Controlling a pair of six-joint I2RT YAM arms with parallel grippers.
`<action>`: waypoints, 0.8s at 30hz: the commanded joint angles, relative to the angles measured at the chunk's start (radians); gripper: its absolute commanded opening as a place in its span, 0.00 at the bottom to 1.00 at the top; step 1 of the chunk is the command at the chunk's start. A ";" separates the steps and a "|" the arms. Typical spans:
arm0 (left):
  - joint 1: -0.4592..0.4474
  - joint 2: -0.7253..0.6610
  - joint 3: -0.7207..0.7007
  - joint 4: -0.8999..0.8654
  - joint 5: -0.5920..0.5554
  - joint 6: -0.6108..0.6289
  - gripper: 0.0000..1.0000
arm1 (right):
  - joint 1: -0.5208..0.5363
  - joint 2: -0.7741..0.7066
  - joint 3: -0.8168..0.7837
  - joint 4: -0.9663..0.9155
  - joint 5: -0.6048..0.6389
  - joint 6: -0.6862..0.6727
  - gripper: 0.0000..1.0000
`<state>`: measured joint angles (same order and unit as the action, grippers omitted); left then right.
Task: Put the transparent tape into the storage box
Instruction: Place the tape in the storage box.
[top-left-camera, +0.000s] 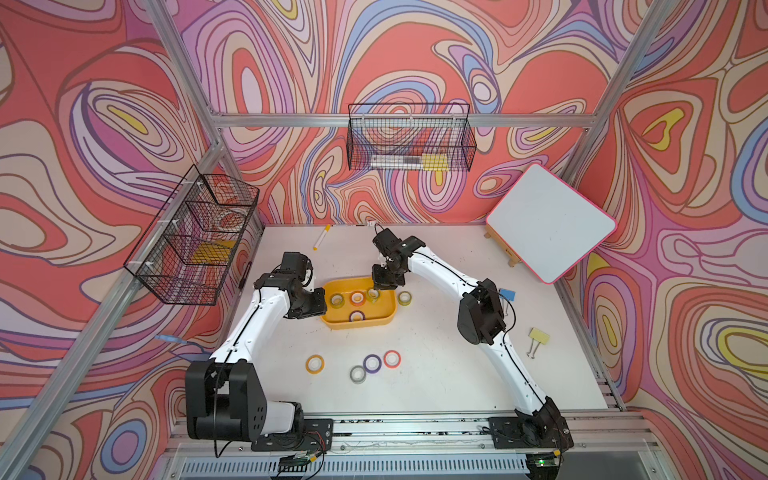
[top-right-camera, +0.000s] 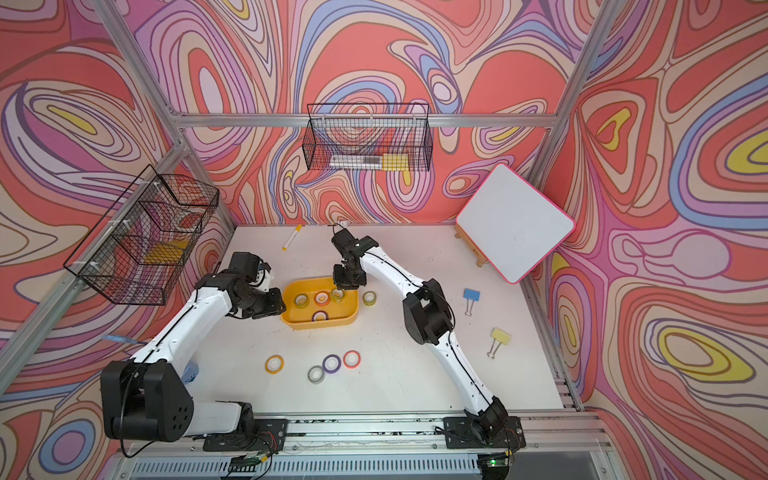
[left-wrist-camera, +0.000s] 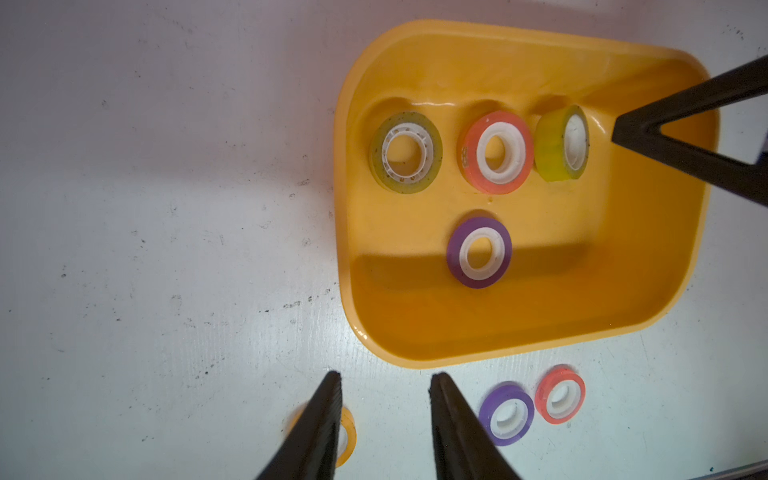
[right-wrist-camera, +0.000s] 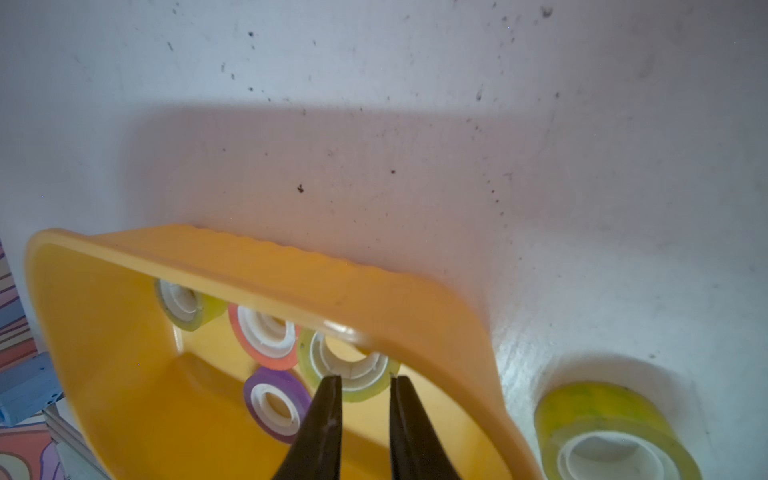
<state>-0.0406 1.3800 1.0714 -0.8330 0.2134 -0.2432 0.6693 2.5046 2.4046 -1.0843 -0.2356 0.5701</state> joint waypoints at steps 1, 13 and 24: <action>-0.002 -0.009 -0.006 -0.022 -0.010 0.002 0.41 | 0.009 -0.100 -0.006 0.009 0.025 -0.010 0.23; -0.011 -0.012 -0.007 -0.031 -0.041 0.002 0.41 | -0.011 -0.280 -0.215 -0.044 0.096 -0.081 0.36; -0.018 -0.007 -0.004 -0.039 -0.064 0.004 0.42 | -0.095 -0.399 -0.506 0.016 0.080 -0.113 0.35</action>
<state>-0.0532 1.3800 1.0714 -0.8394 0.1715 -0.2432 0.5919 2.1418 1.9266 -1.0897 -0.1638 0.4870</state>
